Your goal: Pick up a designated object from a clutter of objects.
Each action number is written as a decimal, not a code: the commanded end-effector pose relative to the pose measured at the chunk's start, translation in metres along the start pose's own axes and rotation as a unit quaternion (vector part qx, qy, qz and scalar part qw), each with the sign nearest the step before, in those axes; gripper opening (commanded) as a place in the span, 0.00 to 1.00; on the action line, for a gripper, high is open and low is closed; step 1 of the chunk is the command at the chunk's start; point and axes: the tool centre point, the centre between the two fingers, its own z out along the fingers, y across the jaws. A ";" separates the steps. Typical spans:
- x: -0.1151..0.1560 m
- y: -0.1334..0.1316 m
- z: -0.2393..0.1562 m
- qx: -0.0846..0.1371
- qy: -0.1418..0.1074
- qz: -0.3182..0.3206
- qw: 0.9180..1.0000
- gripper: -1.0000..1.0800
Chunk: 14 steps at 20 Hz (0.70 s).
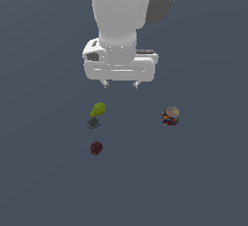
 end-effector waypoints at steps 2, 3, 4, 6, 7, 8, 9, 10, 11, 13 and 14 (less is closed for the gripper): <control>0.000 0.000 0.000 0.000 0.000 -0.001 1.000 0.96; 0.000 -0.002 0.000 0.000 0.000 -0.003 1.000 0.96; -0.001 -0.005 -0.001 -0.001 0.001 -0.006 1.000 0.96; -0.002 -0.012 -0.002 -0.003 0.003 -0.017 1.000 0.96; -0.003 -0.018 -0.003 -0.004 0.004 -0.024 1.000 0.96; -0.003 -0.022 -0.003 -0.005 0.005 -0.030 1.000 0.96; -0.004 -0.025 -0.004 -0.006 0.006 -0.035 0.999 0.96; -0.004 -0.028 -0.004 -0.006 0.006 -0.038 0.999 0.96; -0.004 -0.029 -0.004 -0.006 0.007 -0.040 0.999 0.96; -0.004 -0.029 -0.004 -0.006 0.007 -0.039 0.999 0.96; -0.004 -0.028 -0.004 -0.006 0.006 -0.038 0.999 0.96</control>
